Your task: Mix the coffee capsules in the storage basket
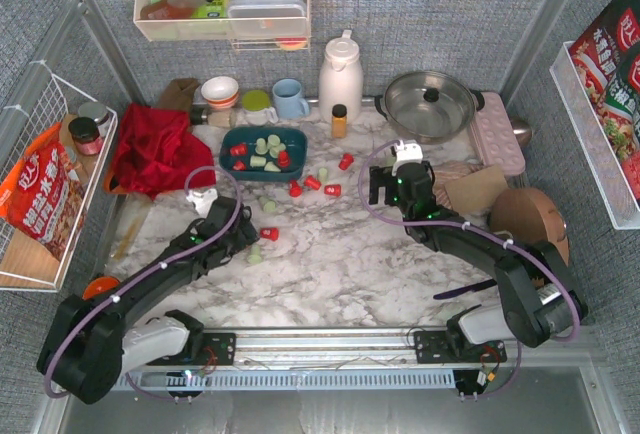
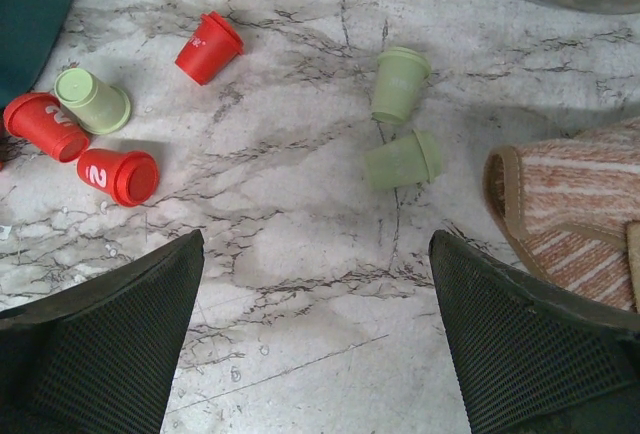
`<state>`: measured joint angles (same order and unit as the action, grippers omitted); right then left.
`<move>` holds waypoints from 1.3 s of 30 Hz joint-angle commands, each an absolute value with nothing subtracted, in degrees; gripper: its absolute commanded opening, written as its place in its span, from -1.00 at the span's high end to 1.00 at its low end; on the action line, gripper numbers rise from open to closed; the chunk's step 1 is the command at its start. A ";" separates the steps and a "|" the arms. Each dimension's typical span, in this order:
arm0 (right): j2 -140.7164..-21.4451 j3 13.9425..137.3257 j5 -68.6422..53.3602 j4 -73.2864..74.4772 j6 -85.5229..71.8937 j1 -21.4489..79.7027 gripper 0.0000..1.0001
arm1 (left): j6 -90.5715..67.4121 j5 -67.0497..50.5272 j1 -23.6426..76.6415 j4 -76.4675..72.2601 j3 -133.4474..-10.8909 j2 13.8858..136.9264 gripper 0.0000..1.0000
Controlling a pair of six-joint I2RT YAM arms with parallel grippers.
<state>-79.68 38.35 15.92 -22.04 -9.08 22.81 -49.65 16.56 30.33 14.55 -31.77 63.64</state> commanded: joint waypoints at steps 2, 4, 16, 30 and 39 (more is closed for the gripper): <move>-79.73 39.11 15.38 -22.13 -9.68 22.90 -0.98 | -64.18 21.10 30.32 11.35 -30.05 65.81 -0.53; -79.80 39.11 15.38 -22.15 -9.67 22.88 -0.98 | -67.73 23.53 30.35 12.25 -31.07 68.28 -0.49; -79.85 39.19 16.15 -22.32 -9.06 22.85 -0.99 | -80.45 25.27 30.34 14.86 -38.70 83.61 -0.27; -80.20 39.33 16.41 -22.24 -8.88 22.90 -0.98 | -78.26 29.98 30.76 24.16 -43.72 92.71 0.34; -80.49 39.35 16.37 -22.23 -8.79 22.85 -0.98 | -71.82 33.56 31.29 24.05 -46.54 88.25 0.35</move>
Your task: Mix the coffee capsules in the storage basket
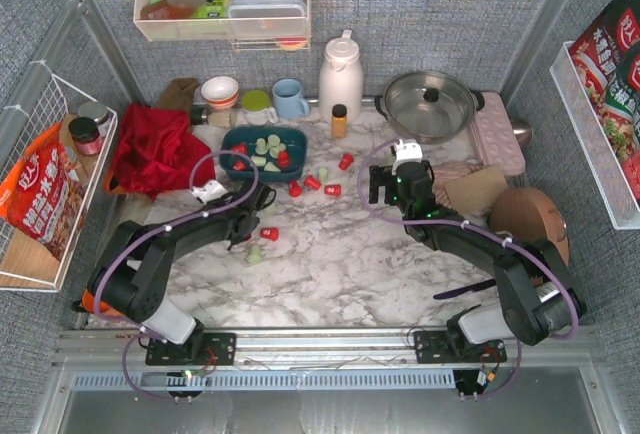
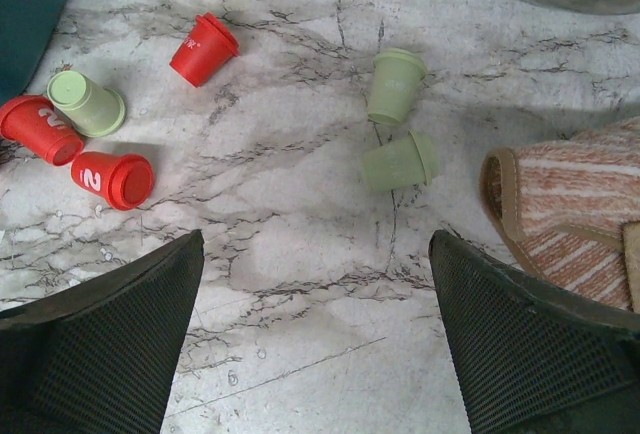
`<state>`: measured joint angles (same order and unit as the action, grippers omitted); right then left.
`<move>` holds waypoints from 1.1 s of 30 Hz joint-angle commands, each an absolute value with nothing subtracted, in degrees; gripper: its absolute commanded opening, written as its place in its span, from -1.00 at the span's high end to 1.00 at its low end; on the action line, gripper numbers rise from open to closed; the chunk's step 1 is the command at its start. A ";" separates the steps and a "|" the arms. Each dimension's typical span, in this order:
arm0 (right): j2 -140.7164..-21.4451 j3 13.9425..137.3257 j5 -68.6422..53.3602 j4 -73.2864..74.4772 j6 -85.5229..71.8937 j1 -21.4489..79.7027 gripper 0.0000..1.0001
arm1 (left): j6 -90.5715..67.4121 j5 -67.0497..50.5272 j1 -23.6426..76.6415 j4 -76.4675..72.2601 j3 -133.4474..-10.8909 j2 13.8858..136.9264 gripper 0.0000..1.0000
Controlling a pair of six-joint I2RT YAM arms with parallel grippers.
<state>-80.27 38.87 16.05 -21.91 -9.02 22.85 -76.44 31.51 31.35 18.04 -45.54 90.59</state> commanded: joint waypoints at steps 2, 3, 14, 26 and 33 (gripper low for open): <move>-80.64 39.46 16.43 -22.23 -8.79 22.92 -0.99 | -69.22 35.47 31.29 23.45 -48.22 85.79 0.35; -80.72 39.44 16.39 -22.24 -8.79 22.89 -0.98 | -67.39 36.52 31.31 22.60 -49.44 84.72 0.34; -79.95 39.46 17.38 -21.65 -7.86 22.88 -0.98 | -35.24 39.85 26.83 -8.51 -60.66 89.67 0.23; -79.10 39.27 18.10 -21.45 -7.06 22.93 -0.98 | -35.67 27.44 19.29 -4.74 -76.78 109.56 -0.73; -79.19 39.37 17.84 -21.45 -7.29 22.89 -0.98 | -34.93 22.90 19.48 -1.91 -72.04 101.19 -0.88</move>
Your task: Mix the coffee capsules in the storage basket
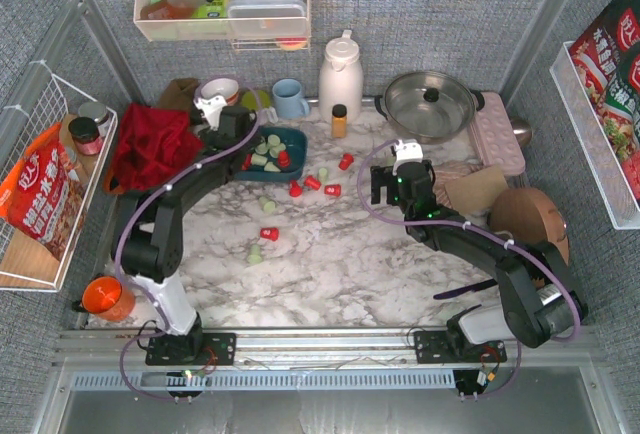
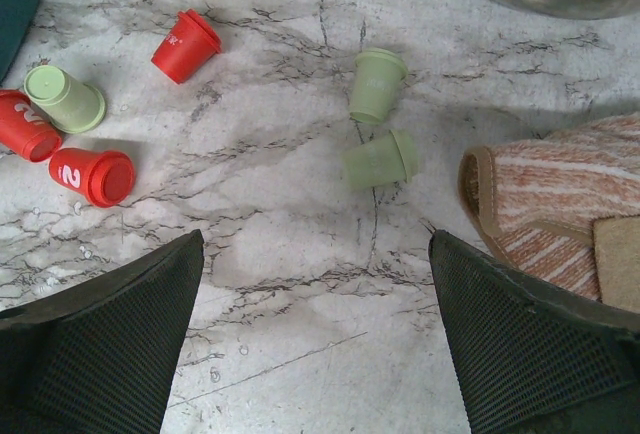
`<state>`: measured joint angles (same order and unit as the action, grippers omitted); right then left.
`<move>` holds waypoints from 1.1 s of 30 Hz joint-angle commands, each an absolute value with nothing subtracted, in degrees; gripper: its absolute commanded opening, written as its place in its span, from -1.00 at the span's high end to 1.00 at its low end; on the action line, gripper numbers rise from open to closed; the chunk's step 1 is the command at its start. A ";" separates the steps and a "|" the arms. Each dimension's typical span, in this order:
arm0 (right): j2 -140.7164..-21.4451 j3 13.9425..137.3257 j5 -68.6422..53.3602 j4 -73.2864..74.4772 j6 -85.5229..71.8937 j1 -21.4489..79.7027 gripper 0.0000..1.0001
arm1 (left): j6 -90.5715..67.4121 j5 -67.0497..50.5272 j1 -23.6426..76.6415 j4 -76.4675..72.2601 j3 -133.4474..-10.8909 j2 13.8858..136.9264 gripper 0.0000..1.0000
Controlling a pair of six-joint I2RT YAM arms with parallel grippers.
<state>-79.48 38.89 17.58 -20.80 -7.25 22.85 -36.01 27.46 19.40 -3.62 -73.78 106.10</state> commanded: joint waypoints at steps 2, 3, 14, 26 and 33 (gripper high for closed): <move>-79.27 39.37 17.84 -21.40 -7.29 22.86 -0.99 | -33.03 17.87 19.67 -1.52 -68.30 97.08 -0.92; -79.35 39.37 17.84 -21.44 -7.29 22.86 -0.98 | -32.33 14.20 19.83 -1.20 -66.47 95.11 -0.95; -80.27 39.54 17.23 -21.53 -7.82 23.14 -0.98 | -30.56 6.28 27.12 17.96 -50.37 79.96 -0.72; -81.11 40.17 16.82 -20.79 -7.87 23.58 -0.98 | -38.72 3.73 29.53 27.96 -38.78 61.85 -0.56; -81.59 40.60 16.64 -20.49 -7.91 23.91 -0.98 | -41.47 0.81 29.83 26.48 -35.57 59.93 -0.49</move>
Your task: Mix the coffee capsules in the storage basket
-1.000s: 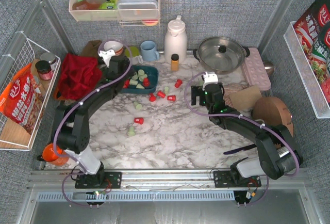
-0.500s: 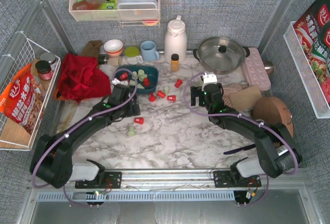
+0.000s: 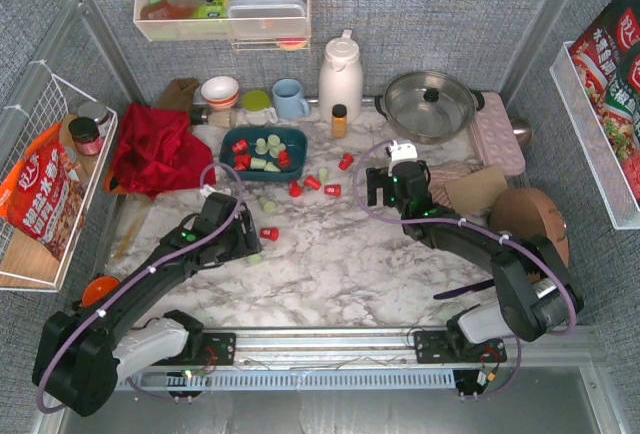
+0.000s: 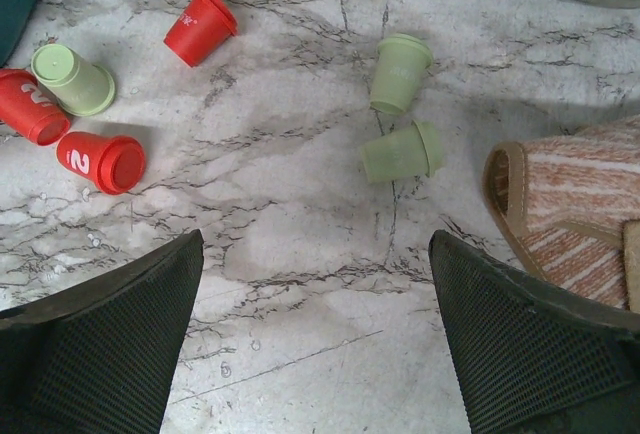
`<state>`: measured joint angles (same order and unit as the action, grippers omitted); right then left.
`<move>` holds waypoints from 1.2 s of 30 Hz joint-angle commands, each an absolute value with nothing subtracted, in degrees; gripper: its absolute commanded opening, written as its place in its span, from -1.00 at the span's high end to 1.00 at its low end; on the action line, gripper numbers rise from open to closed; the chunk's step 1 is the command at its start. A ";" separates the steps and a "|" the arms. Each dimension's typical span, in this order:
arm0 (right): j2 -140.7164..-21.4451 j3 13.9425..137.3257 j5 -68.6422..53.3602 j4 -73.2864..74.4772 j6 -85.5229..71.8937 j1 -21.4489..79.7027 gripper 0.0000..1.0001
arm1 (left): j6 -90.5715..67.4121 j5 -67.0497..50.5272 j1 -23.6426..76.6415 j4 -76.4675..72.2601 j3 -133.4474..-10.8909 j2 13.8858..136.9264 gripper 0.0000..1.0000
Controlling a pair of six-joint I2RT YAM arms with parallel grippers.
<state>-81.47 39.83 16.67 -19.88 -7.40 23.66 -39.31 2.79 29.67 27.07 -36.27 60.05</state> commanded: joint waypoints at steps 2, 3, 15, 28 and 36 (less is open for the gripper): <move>-81.56 40.61 16.68 -20.40 -7.83 23.99 -0.98 | -42.33 0.67 29.95 26.37 -35.26 61.04 -0.47; -81.49 40.61 16.77 -20.41 -7.82 23.99 -0.99 | -42.53 0.44 30.01 26.25 -35.12 61.77 -0.47; -82.17 40.81 16.79 -20.39 -7.74 24.15 -0.98 | -43.03 2.44 30.85 20.56 -33.11 68.90 -0.35; -82.35 40.95 16.96 -20.31 -7.57 24.08 -0.98 | -41.68 6.92 31.03 18.87 -34.79 75.83 -0.25; -82.44 40.95 16.96 -20.23 -7.65 24.08 -0.98 | -41.82 6.19 31.56 18.23 -33.93 76.63 0.07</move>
